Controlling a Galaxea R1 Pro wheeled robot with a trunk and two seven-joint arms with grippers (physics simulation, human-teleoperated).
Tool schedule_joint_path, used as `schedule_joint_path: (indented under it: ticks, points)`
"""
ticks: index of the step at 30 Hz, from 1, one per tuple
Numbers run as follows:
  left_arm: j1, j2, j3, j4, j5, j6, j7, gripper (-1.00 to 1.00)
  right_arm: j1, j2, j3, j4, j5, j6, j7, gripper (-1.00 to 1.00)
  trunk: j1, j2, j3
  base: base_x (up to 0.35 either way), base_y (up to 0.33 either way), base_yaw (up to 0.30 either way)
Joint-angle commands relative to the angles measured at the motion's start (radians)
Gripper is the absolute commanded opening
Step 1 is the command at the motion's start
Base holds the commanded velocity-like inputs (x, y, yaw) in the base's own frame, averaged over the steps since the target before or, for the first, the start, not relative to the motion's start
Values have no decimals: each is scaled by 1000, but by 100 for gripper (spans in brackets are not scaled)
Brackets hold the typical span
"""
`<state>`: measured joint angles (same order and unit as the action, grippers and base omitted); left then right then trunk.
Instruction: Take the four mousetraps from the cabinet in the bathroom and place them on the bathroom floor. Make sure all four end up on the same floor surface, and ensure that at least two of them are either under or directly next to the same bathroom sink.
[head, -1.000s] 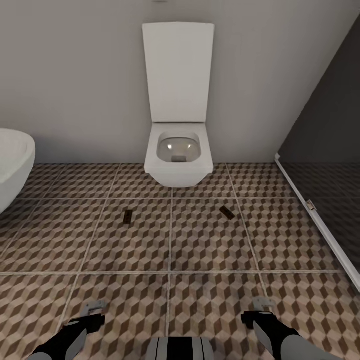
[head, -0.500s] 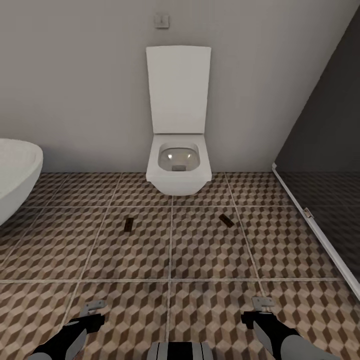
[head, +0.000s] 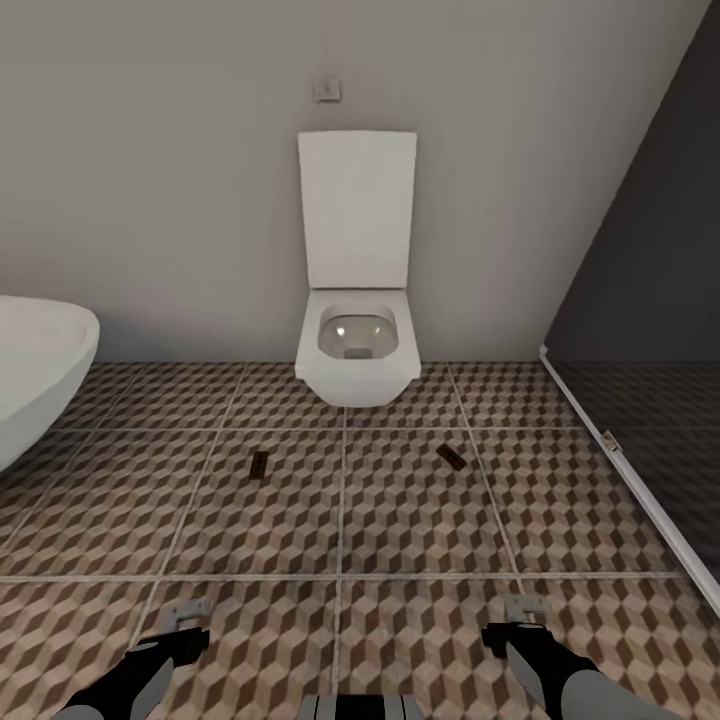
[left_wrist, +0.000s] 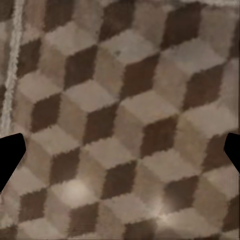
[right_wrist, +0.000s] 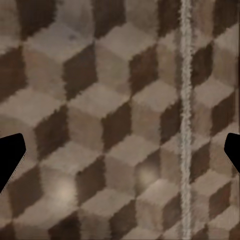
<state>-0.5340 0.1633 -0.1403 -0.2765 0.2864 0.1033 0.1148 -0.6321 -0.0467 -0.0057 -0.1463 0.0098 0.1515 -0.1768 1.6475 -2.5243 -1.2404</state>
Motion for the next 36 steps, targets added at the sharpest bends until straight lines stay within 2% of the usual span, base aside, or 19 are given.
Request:
schedule_joint_path:
  ticks: [1, 36]
  points:
    - [0, 1, -9, -3, 10, 6, 6, 100, 0, 1, 0, -2, 1, 6, -2, 100, -1, 0, 3, 0, 0, 0]
    - [0, 1, -9, -1, 11, 6, 6, 100, 1, 3, 0, -1, 1, 6, -2, 100, -16, 8, 139, 0, 0, 0]
